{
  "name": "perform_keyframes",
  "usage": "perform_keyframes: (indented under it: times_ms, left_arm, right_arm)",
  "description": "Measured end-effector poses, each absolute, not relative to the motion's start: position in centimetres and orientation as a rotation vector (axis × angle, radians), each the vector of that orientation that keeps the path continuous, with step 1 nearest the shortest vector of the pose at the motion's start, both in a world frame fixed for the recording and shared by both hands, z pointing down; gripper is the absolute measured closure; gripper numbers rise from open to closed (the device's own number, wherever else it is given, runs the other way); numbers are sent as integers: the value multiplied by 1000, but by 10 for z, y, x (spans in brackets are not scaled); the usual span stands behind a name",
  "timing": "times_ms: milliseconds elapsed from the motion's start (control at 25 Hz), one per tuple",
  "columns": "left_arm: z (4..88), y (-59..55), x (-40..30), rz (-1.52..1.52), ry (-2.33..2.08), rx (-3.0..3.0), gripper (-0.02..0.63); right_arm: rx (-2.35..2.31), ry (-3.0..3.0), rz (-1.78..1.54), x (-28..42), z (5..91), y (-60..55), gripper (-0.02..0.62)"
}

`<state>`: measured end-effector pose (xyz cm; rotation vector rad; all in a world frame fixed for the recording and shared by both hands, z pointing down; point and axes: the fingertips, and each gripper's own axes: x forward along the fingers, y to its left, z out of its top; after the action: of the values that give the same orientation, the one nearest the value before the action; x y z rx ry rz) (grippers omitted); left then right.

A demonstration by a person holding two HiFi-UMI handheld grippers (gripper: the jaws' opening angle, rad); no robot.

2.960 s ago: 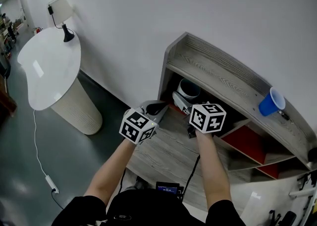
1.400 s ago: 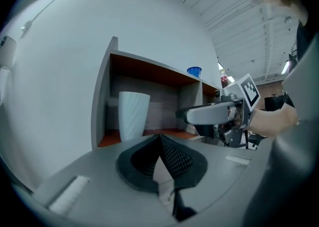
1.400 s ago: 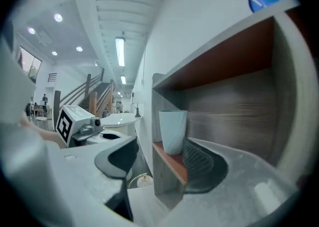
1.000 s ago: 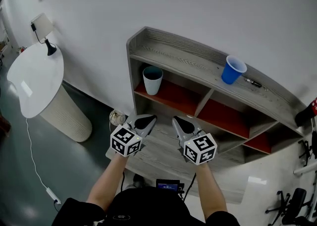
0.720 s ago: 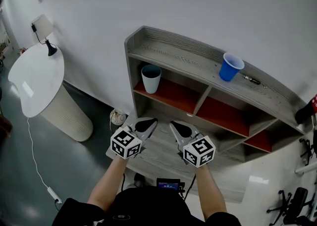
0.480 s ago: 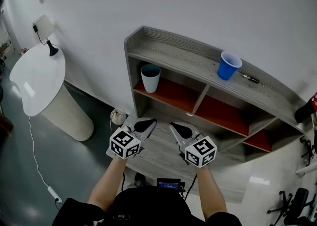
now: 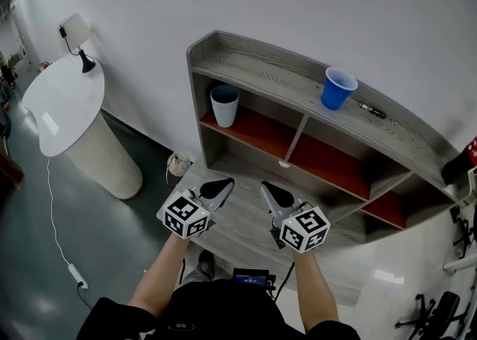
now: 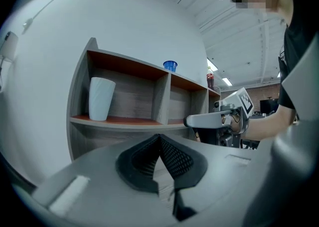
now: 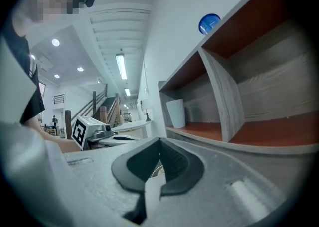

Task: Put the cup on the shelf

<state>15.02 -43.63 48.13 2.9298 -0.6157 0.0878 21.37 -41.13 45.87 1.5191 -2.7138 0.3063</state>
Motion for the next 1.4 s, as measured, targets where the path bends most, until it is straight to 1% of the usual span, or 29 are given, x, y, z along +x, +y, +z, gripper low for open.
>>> perform_keyframes:
  times_ms: [400,680,920,1400]
  left_arm:
    - [493,-385,135,99,-631,2911,603]
    - [482,-354,133,79,-518,2976,603]
    - [485,-324,102,54,-476,2978,603]
    - [498,-253,34,29,-435,2954,603]
  right_arm:
    - [1393,-2787,351,193,470,-367,594]
    - [1458,-2790,339,182,463,-346,594]
    - [1541,-2793,401,154,467,-318,594]
    - [1671,-2645,379,104,477,-239,594]
